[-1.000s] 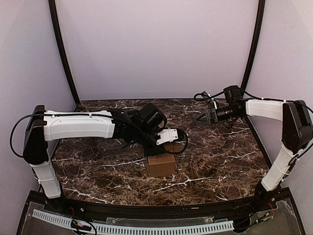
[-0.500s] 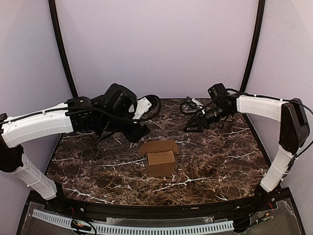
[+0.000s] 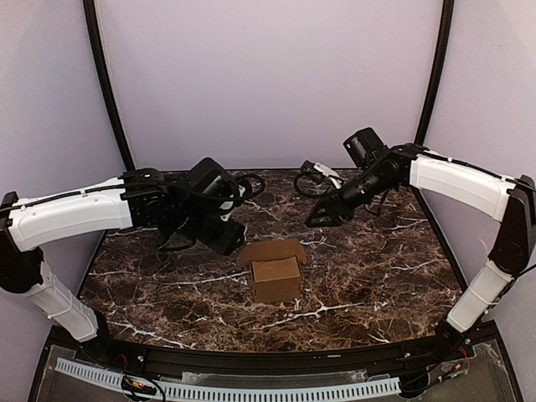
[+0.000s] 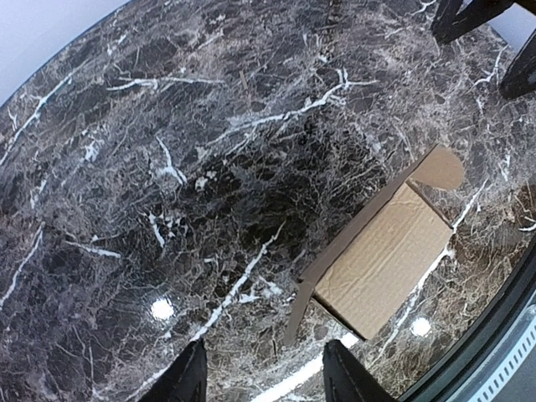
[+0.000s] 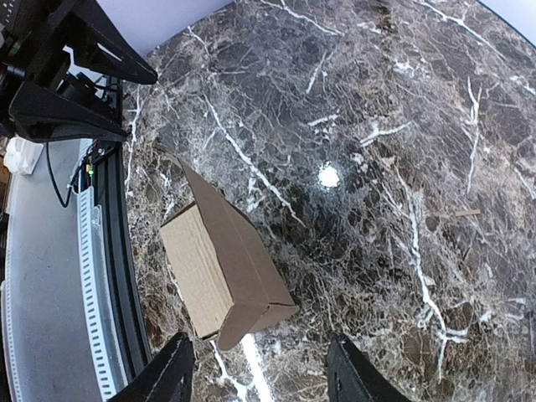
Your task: Fold the paper box
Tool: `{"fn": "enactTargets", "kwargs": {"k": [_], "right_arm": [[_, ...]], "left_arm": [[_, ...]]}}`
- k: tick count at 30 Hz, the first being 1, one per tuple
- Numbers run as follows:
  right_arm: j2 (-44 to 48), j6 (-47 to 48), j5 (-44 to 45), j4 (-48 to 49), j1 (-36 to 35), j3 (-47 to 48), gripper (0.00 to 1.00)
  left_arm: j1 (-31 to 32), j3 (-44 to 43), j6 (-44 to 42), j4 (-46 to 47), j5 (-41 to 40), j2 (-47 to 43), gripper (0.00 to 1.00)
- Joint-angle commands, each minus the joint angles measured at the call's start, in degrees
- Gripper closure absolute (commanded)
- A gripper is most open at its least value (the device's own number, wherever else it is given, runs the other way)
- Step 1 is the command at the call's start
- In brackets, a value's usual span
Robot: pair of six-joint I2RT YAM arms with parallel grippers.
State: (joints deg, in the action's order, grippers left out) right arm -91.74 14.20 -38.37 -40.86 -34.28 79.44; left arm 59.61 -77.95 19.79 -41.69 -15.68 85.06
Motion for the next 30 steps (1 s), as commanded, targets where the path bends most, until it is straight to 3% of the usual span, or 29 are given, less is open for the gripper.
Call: {"fn": "enactTargets", "kwargs": {"k": [1, 8, 16, 20, 24, 27, 28, 30], "right_arm": [[-1.7, 0.8, 5.4, -6.3, -0.4, 1.2, 0.46], [2.9, 4.9, 9.2, -3.9, -0.4, 2.7, 0.48], [4.6, 11.2, 8.5, -7.0, -0.4, 3.6, 0.48], [6.4, 16.1, 12.1, -7.0, -0.3, 6.4, 0.56], [11.9, 12.7, 15.8, 1.9, 0.3, 6.5, 0.63], [10.9, 11.0, 16.9, 1.7, 0.4, 7.6, 0.65], [10.2, 11.1, 16.8, 1.0, 0.4, 7.5, 0.70], [9.0, 12.8, 13.5, -2.4, 0.4, 7.6, 0.99]], "left_arm": [[0.0, -1.9, 2.9, -5.6, 3.1, 2.5, 0.54], [0.4, -2.9, 1.7, -6.1, 6.1, 4.8, 0.56], [0.4, -3.1, -0.8, -6.9, 4.8, 7.1, 0.70], [0.4, -3.3, -2.4, -6.6, 4.5, 8.6, 0.72], [0.4, -3.3, -3.6, -5.7, 4.8, 9.6, 0.76], [0.3, -3.1, -4.5, -5.0, 5.0, 10.1, 0.82], [0.3, -3.1, -4.8, -4.8, 5.0, 10.2, 0.85], [0.3, -2.9, -5.3, -4.4, 5.0, 10.3, 0.89]]}}
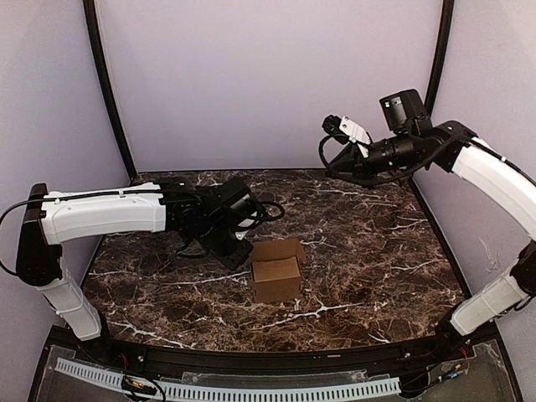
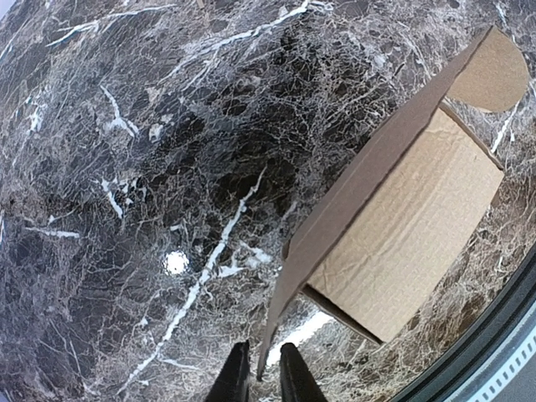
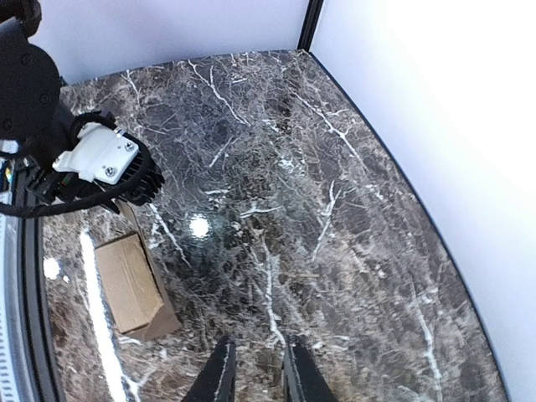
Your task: Fold the paper box
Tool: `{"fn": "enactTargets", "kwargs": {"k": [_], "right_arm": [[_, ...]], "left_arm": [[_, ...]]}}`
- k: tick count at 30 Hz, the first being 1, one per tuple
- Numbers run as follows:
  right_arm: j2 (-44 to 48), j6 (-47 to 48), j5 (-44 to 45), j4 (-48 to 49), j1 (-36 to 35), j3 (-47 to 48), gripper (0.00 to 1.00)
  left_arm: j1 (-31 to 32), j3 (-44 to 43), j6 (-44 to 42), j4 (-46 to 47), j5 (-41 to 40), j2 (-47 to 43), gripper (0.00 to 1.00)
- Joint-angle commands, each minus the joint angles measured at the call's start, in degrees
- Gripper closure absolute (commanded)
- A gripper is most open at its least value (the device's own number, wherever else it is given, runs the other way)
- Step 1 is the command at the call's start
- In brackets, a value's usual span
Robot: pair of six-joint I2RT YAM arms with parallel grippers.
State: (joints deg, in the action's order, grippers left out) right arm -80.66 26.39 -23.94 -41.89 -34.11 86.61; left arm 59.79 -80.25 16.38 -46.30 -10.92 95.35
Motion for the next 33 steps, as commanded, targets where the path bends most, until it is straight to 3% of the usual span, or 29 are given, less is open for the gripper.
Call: {"fn": "enactTargets", "kwargs": {"k": [1, 3, 6, 7, 9, 10, 12, 14, 18, 33], "right_arm": [[-2.3, 1.4, -2.8, -2.5, 0.2, -0.8, 1.00], [-2.4, 2.6, -7.3, -3.8, 0.1, -2.7, 1.00], [-3.8, -7.5, -6.4, -2.7, -0.2, -2.9, 1.00], [-4.3, -8.2, -7.3, -3.2, -0.2, -2.8, 0.83], [-3.4, -8.9, -7.6, -1.9, -0.2, -4.2, 0.25], [-3.1, -10.4, -8.1, -1.4, -0.2, -4.5, 0.15], [-4.3, -12.6, -10.6, -1.8, -0.2, -4.4, 0.09], [-4.8, -15.6, -11.2, -0.9, -0.2, -5.7, 0.13], [-7.3, -19.4, -10.1, 0.1, -0.6, -7.8, 0.47], [-6.0, -21.3, -11.2, 2.7, -3.6, -16.3, 0.50]], "left_arm": [[0.1, -0.5, -2.1, 0.5, 0.1, 0.0, 0.91], [-0.1, 0.1, -2.2, 1.7, 0.4, -0.4, 0.94], [-0.4, 0.8, -1.9, 3.2, 1.5, -0.8, 0.97], [-0.4, 0.8, -1.6, 3.3, 1.5, -0.9, 0.98], [-0.4, 0.7, -1.0, 3.2, 1.7, -0.9, 0.99], [-0.4, 0.6, -0.8, 3.3, 1.8, -1.1, 0.99], [-0.3, 0.5, -0.3, 3.5, 1.6, -1.1, 0.99], [-0.4, 0.1, 0.1, 3.4, 0.6, -0.8, 0.99], [-0.4, -2.1, 0.4, 2.1, -0.9, 1.0, 0.99], [-0.4, -3.0, 4.2, 1.1, -1.2, 2.1, 0.99]]}}
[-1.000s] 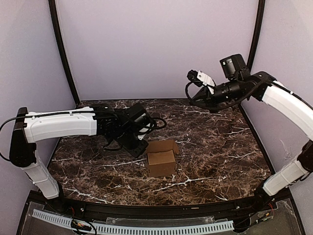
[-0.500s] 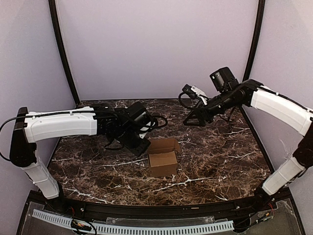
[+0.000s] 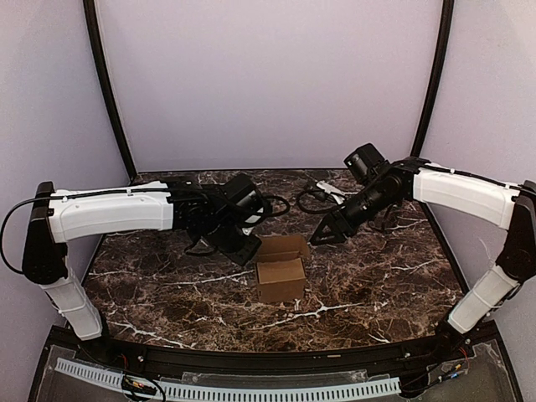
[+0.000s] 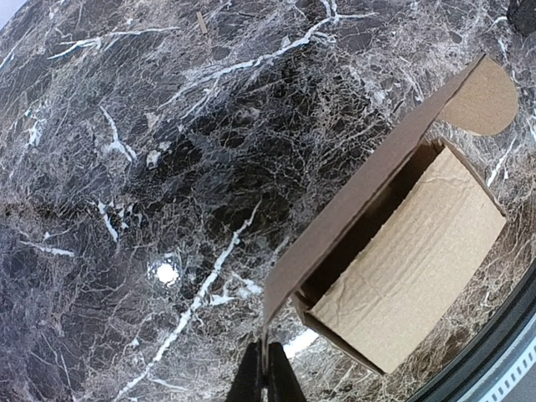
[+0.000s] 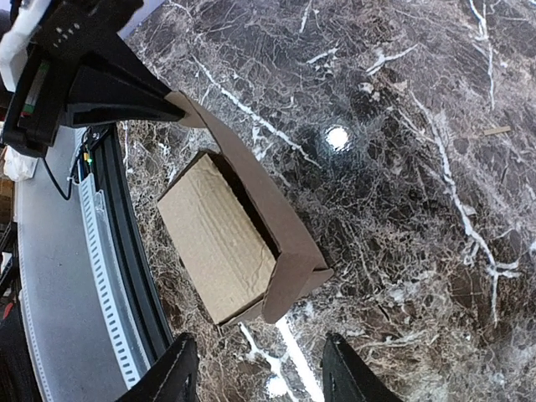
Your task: Fold the paper box
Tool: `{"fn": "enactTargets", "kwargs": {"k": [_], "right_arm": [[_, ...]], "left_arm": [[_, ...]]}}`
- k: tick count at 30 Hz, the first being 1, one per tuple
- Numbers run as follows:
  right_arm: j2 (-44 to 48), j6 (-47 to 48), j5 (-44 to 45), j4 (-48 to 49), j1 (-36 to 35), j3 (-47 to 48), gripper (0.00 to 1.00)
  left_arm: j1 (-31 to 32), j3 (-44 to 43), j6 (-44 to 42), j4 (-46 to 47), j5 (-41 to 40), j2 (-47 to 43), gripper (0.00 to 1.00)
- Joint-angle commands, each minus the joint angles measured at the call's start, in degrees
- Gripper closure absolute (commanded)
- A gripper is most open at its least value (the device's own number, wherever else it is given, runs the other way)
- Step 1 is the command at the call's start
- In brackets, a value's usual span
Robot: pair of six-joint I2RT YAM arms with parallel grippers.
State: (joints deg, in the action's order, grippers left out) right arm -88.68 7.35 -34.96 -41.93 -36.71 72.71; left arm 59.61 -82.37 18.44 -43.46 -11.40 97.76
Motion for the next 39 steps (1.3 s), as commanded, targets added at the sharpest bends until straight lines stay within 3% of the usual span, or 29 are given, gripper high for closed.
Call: {"fn": "enactTargets", "kwargs": {"k": [1, 19, 28, 33, 39], "right_arm": [[2.1, -2.9, 0.5, 3.4, -1.5, -3.2, 0.50], [-1.9, -9.1, 4.9, 6.7, -3.1, -2.3, 0.76], [-1.0, -12.2, 4.6, 6.0, -3.4, -3.5, 1.00], [-0.5, -15.5, 3.3, 6.0, -3.4, -3.6, 1.00], [0.2, -15.1, 4.3, 6.2, -3.4, -4.7, 1.00]], "left_arm": [[-0.1, -0.6, 2.9, -1.4, -0.6, -0.2, 0.99], [2.2, -0.9, 8.0, -0.8, -3.8, 1.4, 0.99], [3.0, -2.3, 10.7, -0.1, -3.9, 3.2, 0.99], [3.0, -4.4, 11.1, -0.7, -3.8, 4.5, 0.99], [3.6, -6.0, 10.5, -2.2, -4.1, 4.8, 0.81]]}}
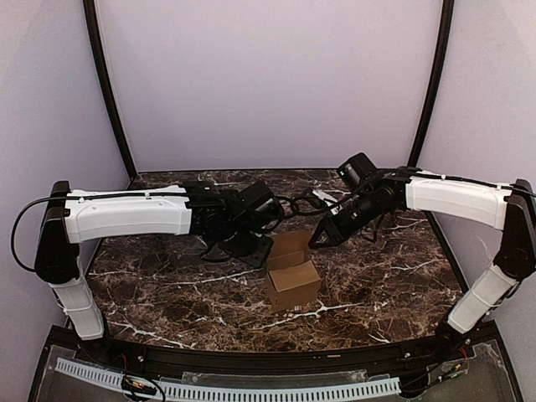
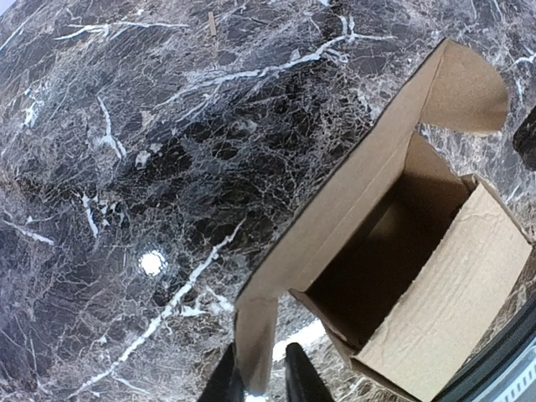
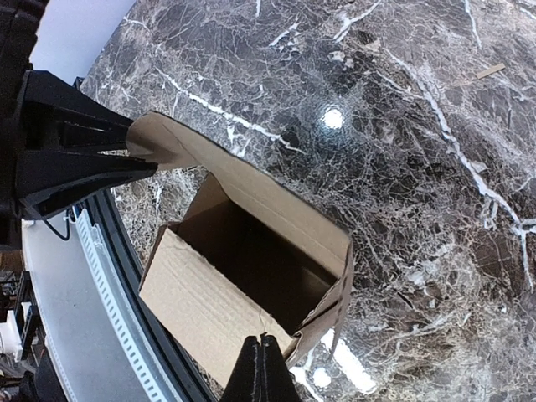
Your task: Fold the paper box
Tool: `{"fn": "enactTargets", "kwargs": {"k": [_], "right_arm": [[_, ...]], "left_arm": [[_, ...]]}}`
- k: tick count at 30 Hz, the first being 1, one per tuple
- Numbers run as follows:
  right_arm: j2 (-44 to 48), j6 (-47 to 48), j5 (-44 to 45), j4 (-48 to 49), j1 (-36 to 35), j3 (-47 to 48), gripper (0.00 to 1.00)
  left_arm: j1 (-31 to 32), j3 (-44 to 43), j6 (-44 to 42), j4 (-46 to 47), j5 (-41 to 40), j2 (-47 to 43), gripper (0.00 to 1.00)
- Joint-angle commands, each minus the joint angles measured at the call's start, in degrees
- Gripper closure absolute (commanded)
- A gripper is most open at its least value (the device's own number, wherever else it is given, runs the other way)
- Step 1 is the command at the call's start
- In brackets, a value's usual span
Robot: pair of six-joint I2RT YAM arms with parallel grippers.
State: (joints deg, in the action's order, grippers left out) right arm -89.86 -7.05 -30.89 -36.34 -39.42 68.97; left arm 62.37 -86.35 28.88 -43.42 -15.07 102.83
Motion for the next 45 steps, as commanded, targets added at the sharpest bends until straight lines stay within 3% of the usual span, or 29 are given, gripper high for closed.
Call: {"fn": "enactTargets", "kwargs": {"k": [1, 7, 11, 19, 20, 23, 25, 28, 31, 38, 41, 45], "right_arm": [[1.5, -0.5, 0.5, 0.5, -0.6, -0.8, 1.00], [1.7, 0.1, 1.6, 0.7, -0.7, -0.5, 1.00], [1.8, 0.7, 2.4, 0.7, -0.6, -0.4, 1.00], [2.2, 3.0, 2.5, 0.3, 0.3, 0.4, 1.00], [2.4, 3.3, 2.6, 0.3, 0.7, 0.7, 0.95], [2.6, 4.5, 2.0, 0.1, 3.3, 2.0, 0.58], [2.4, 6.2, -1.0, -0.3, 5.6, 3.1, 0.49], [3.2, 11.7, -6.3, -0.4, 8.4, 2.9, 0.43], [4.4, 23.4, -8.6, -1.8, 8.3, 2.0, 0.39], [9.2, 46.4, -6.2, 1.2, 2.8, -5.0, 0.30], [6.7, 46.1, -4.3, 0.5, 2.4, -5.2, 0.29], [2.9, 37.8, -11.1, 2.1, 3.9, -4.3, 0.29]], "left_arm": [[1.1, -2.1, -0.3, -2.6, -1.1, -0.7, 0.77], [1.8, -2.0, -3.3, -2.9, -5.1, -4.1, 0.63], [4.7, -1.0, -8.4, 1.8, -7.6, -7.1, 0.55], [8.3, 2.2, -12.5, 8.2, -8.0, -8.1, 0.53], [8.3, 2.5, -12.2, 8.2, -8.3, -8.3, 0.53], [8.3, 4.2, -10.7, 8.9, -8.2, -8.9, 0.52], [8.3, 6.0, -9.4, 10.0, -8.2, -9.8, 0.51], [8.2, 9.3, -7.8, 12.3, -10.0, -11.9, 0.47], [6.5, 14.0, -3.3, 14.1, -11.4, -14.9, 0.40], [-9.6, 28.3, 8.2, 27.9, 3.4, -20.3, 0.39], [-12.3, 32.2, 11.7, 31.3, 8.7, -20.9, 0.42], [-14.1, 35.5, 16.9, 35.3, 15.4, -18.6, 0.41]]}}
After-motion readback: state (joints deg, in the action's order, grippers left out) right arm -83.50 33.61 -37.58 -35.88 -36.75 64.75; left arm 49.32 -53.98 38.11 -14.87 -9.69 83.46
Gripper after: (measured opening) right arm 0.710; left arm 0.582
